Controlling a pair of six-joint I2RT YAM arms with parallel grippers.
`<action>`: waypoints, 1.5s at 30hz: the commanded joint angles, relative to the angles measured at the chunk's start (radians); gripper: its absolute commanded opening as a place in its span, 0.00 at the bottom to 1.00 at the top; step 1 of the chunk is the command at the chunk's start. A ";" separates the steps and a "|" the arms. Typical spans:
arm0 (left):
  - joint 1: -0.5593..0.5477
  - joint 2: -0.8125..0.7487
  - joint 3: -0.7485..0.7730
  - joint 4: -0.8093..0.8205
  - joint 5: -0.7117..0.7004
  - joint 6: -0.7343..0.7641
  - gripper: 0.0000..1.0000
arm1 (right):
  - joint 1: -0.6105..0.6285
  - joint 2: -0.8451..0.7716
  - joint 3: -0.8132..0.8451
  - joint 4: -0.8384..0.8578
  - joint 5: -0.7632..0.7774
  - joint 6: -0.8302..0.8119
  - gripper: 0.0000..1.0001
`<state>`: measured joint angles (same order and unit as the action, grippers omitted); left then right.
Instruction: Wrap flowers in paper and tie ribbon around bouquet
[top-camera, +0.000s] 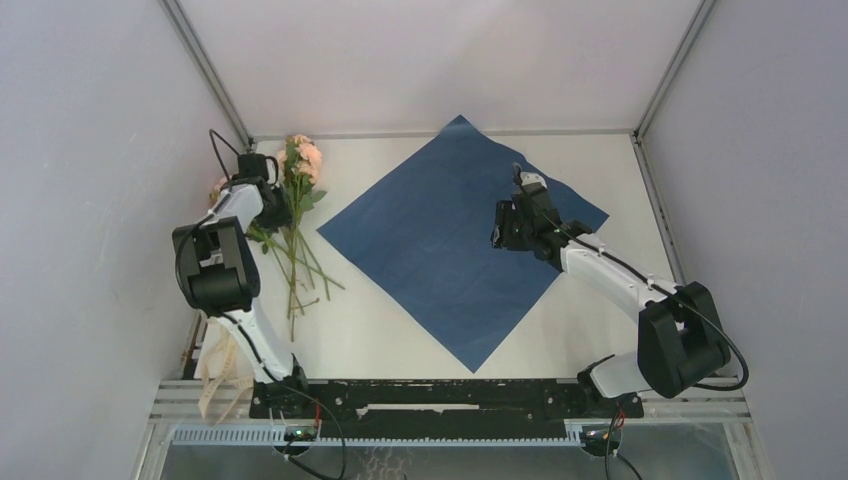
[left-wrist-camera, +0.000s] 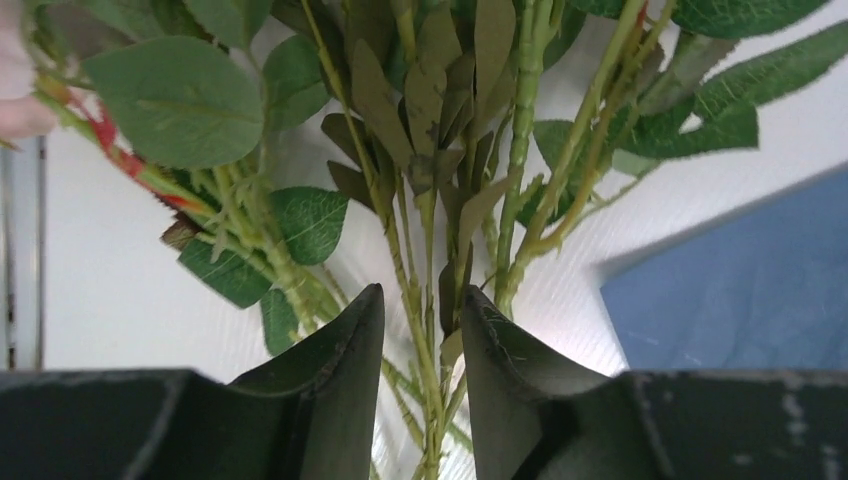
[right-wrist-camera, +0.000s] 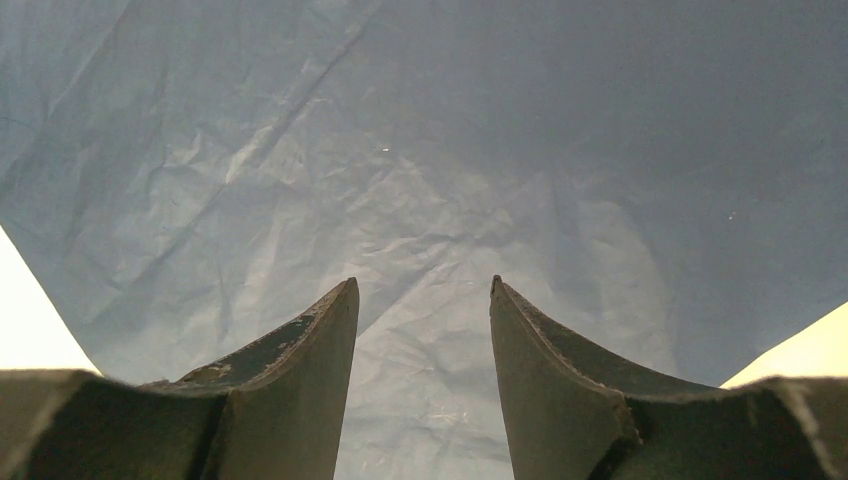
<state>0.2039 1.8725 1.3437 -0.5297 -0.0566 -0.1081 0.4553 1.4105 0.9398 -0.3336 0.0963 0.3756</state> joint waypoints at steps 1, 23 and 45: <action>-0.002 0.061 0.078 0.004 -0.042 -0.091 0.40 | -0.009 -0.003 0.038 0.017 0.021 -0.028 0.60; 0.096 -0.441 0.083 0.122 0.142 -0.216 0.02 | 0.043 -0.151 0.039 0.069 -0.099 -0.130 0.67; -0.266 -0.624 -0.055 0.184 0.603 -0.461 0.01 | 0.411 0.492 0.691 0.454 -0.433 0.114 0.99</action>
<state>-0.0490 1.2774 1.3285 -0.3977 0.5117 -0.5362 0.8719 1.7794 1.5074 0.1452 -0.3489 0.3904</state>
